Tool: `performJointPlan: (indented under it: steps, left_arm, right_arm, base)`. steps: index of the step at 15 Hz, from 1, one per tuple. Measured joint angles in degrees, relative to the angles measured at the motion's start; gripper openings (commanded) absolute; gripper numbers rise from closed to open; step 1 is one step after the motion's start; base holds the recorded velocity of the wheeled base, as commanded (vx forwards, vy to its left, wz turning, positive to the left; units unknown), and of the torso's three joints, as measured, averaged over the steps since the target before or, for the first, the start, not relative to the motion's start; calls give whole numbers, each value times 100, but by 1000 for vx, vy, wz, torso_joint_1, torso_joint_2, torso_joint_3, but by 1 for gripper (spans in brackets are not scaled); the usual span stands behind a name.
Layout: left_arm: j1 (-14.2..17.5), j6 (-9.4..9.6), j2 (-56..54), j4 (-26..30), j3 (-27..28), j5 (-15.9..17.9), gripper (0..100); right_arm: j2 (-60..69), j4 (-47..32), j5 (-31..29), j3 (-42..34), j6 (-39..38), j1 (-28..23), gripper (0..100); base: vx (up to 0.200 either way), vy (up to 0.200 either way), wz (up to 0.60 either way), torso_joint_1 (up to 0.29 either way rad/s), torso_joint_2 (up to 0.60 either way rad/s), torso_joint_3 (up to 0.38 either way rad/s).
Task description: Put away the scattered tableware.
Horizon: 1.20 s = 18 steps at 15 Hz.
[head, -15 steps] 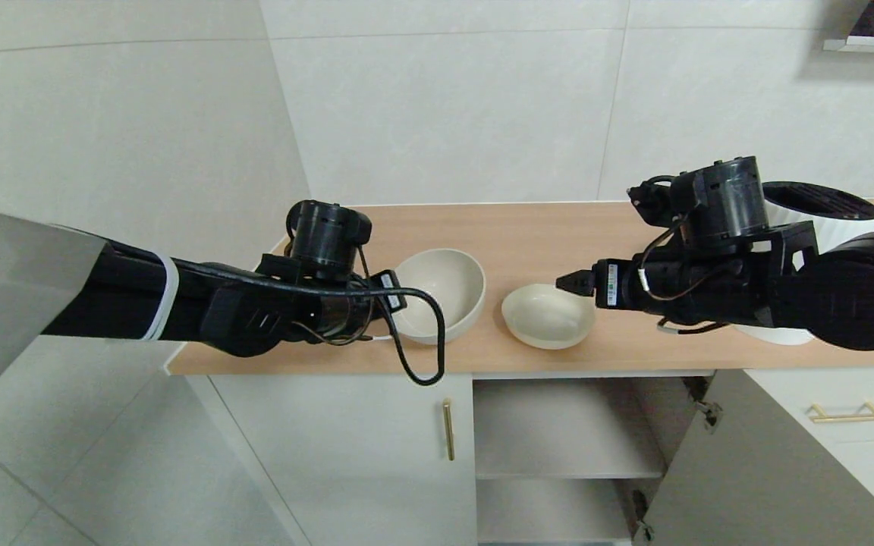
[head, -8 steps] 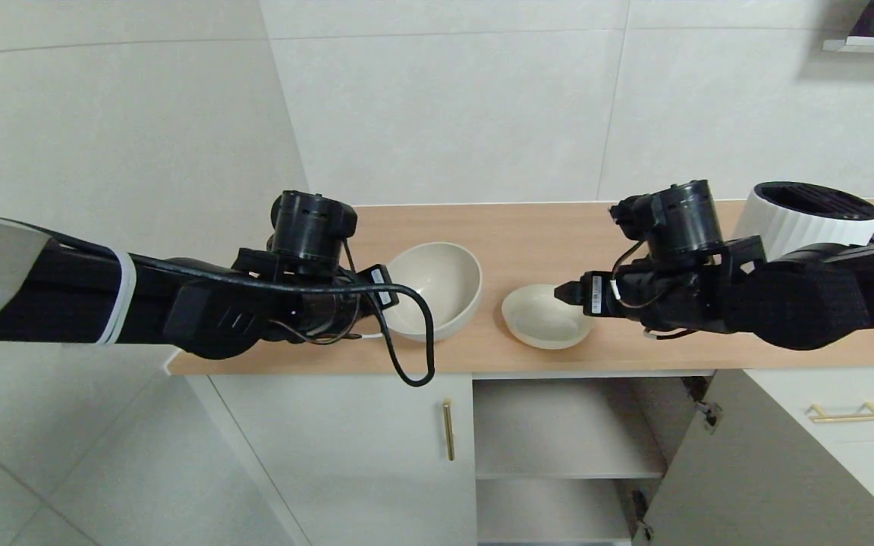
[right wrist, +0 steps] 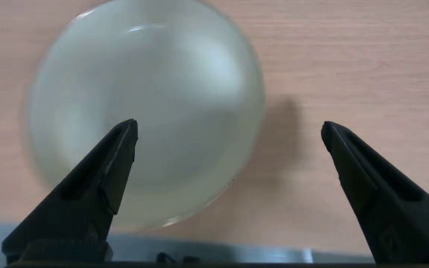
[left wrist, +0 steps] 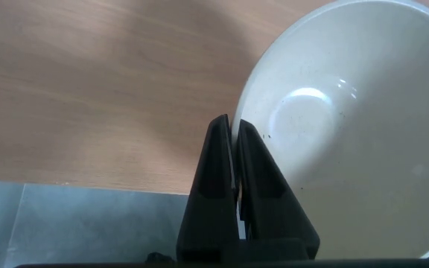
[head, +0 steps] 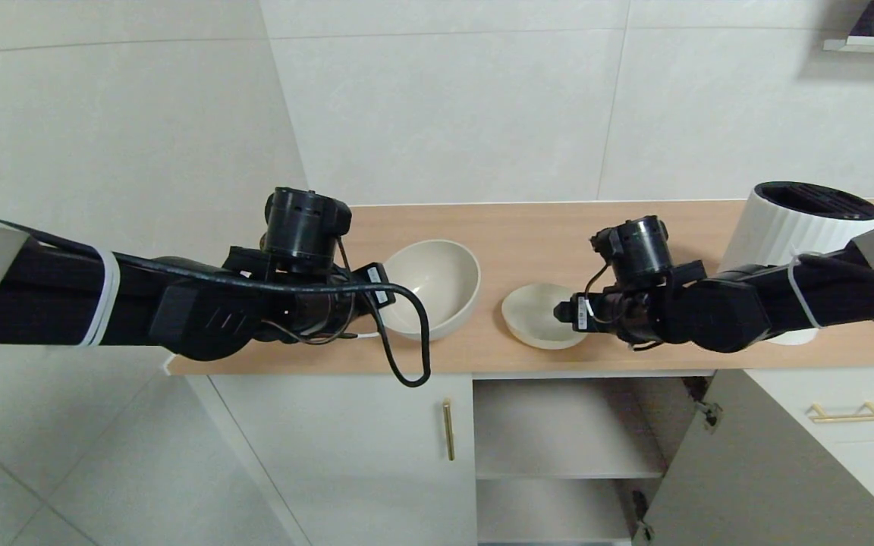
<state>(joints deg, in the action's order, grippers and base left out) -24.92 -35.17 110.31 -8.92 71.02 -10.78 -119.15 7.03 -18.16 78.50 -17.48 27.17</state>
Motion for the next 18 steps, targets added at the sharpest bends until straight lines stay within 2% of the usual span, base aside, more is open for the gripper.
performJointPlan:
  steps: [4, 5, 14, 18]
  left_arm:
    - [-2, -2, -11, 0, -10, -2, 0]
    - [-2, -5, -11, 0, -10, 0, 0]
    - [-5, -2, -76, 6, -30, -2, 0]
    - [0, 39, -395, 9, -286, 33, 0]
  right_arm:
    - [-179, 2, -4, 88, 0, -74, 100]
    - [-207, 2, -4, 94, -2, -88, 0]
    - [-210, 16, 16, 105, -110, -91, 0]
    - [110, -26, 88, -39, -173, -94, 0]
  base:
    - [0, 0, 0, 0, 0, 0]
    - [0, 0, 0, 0, 0, 0]
    - [0, 0, 0, 0, 0, 0]
    - [0, 0, 0, 0, 0, 0]
